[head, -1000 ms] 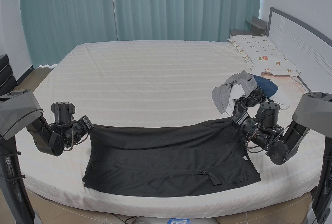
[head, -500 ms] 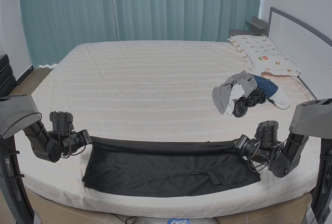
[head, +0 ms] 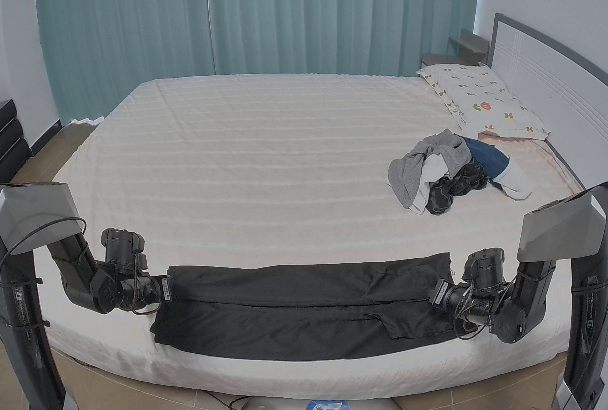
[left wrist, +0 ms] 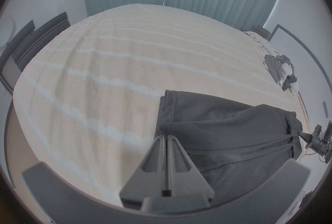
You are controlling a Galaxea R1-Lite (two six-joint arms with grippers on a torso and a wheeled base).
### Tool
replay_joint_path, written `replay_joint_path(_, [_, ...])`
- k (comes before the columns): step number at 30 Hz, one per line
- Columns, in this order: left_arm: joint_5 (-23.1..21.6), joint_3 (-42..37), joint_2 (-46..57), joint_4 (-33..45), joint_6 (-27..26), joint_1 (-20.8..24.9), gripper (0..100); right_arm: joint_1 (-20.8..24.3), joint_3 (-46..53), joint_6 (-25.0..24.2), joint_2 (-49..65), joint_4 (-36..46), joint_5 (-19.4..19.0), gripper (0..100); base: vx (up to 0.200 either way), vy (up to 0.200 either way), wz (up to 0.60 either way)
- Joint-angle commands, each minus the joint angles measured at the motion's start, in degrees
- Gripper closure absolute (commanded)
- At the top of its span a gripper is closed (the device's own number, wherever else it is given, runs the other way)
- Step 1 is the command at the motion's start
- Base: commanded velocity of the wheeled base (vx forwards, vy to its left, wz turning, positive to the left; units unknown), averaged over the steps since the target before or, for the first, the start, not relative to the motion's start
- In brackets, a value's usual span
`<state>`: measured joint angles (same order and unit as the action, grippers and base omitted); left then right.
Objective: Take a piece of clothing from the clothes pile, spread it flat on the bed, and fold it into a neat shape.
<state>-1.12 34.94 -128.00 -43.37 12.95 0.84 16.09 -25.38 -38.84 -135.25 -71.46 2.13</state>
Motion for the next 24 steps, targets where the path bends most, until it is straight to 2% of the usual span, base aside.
replay_joint_path(1, [0.0,-0.3,-0.4,0.0,0.0,0.1,100,0.0,0.0,0.0,-0.8,0.0,0.1,100,0.000,0.000,0.00])
replay_joint_path(2, [0.0,-0.5,-0.2,0.0,0.0,0.2,0,-0.2,-0.2,0.0,-0.5,0.0,0.0,0,0.000,0.000,0.00])
replay_joint_path(14, [-1.5,-0.4,4.1,-0.1,0.7,-0.2,0,-2.1,1.9,-1.2,6.3,-2.9,-0.3,0,0.000,0.000,0.00])
replay_joint_path(15, [-3.5,-0.5,8.2,0.0,2.7,-0.3,0,-1.9,5.3,-5.1,10.0,-3.0,-1.0,0,0.000,0.000,0.00])
replay_joint_path(16, [-3.8,-0.5,8.8,0.0,3.5,-0.3,0,-1.7,5.9,-6.1,10.4,-3.0,-1.2,0,0.000,0.000,0.00])
replay_joint_path(17, [-4.5,-0.4,10.8,0.0,6.1,0.1,0,-1.0,8.3,-10.2,11.9,-2.9,-2.0,0,0.000,0.000,0.00])
replay_joint_path(19, [-5.3,-0.3,12.3,0.0,9.2,0.7,0,0.8,11.4,-15.5,12.5,-3.3,-3.5,0,0.000,0.000,0.00])
replay_joint_path(22, [-6.1,0.5,12.2,0.0,11.3,2.5,0,1.6,13.9,-20.1,12.3,-4.2,-4.2,0,0.000,0.000,0.00])
replay_joint_path(24, [-6.1,0.5,12.2,0.0,11.3,2.5,0,1.6,13.9,-20.1,12.3,-4.2,-4.2,0,0.000,0.000,0.00])
